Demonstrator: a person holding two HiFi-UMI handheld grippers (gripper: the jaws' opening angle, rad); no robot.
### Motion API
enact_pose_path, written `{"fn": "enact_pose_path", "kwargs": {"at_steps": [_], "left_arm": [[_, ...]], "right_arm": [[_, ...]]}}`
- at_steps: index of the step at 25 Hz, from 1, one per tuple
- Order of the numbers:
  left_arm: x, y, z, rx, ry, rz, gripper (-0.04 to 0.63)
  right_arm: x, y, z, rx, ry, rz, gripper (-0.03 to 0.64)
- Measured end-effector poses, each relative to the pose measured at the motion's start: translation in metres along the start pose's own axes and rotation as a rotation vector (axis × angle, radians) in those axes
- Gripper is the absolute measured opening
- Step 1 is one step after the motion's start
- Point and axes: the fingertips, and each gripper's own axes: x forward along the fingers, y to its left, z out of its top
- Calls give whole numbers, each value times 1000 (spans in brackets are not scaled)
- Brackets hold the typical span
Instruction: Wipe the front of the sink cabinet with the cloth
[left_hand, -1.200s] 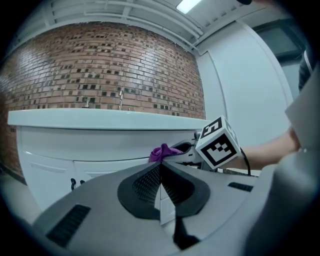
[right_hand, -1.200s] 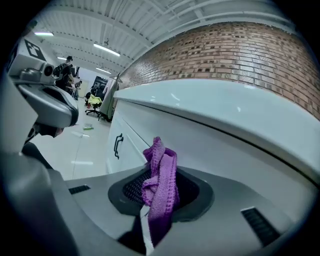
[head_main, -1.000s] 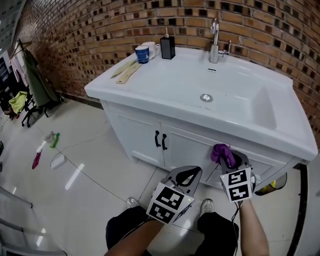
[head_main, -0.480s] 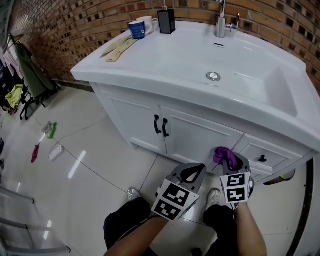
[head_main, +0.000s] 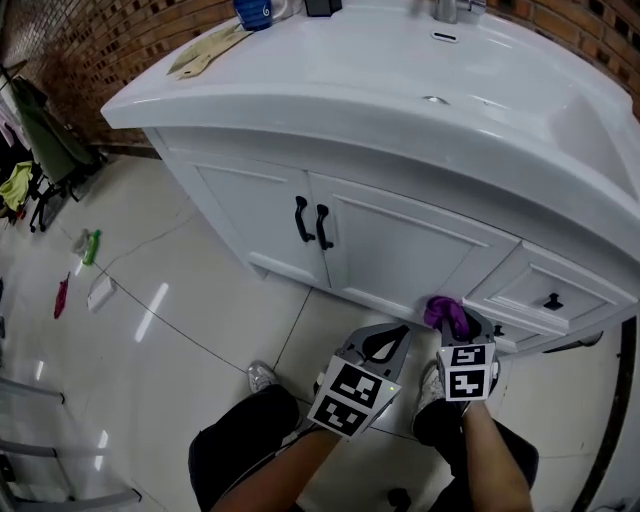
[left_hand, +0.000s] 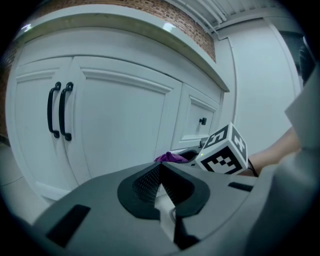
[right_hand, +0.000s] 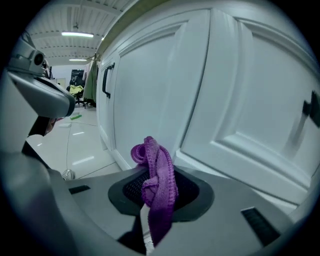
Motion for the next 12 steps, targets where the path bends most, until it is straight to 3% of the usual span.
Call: {"fn": "enact_pose_path", "kwargs": {"at_steps": [12], "left_arm": [[15, 20, -55, -41, 76, 6, 5]], "right_arm": [[73, 24, -90, 86, 160, 0, 97]]}}
